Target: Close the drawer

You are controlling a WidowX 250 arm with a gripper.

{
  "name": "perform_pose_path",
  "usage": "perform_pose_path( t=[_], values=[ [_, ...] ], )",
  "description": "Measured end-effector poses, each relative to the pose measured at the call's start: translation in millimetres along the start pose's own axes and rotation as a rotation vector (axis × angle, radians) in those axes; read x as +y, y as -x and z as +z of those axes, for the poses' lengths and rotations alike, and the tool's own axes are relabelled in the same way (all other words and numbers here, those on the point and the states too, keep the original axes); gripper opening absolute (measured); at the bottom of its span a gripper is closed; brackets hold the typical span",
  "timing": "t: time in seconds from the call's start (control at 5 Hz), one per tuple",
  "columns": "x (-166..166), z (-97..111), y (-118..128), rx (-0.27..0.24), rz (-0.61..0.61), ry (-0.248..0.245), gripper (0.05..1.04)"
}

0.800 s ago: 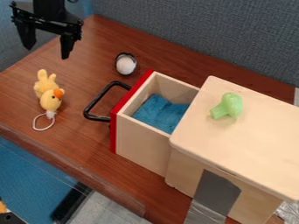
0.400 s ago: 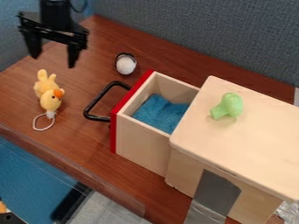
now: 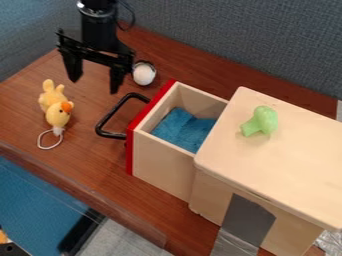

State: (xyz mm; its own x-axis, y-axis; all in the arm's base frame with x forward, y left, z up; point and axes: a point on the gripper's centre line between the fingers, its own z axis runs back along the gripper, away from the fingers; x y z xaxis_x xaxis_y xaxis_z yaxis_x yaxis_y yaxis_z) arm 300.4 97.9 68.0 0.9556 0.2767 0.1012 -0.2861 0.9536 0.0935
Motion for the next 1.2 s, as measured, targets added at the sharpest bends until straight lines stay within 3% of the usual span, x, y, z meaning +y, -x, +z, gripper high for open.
perform_pose_path(
  t=[0.4, 0.6, 1.0, 1.2],
  values=[
    [-20, -48, 15, 0.131, -0.052, -0.030, 1.001],
    [-28, -54, 19, 0.147, -0.066, -0.030, 0.946],
    [-72, -46, 35, 0.133, -0.186, 0.058, 0.357],
    [-101, -39, 44, 0.125, -0.257, 0.081, 0.164]
  ],
)
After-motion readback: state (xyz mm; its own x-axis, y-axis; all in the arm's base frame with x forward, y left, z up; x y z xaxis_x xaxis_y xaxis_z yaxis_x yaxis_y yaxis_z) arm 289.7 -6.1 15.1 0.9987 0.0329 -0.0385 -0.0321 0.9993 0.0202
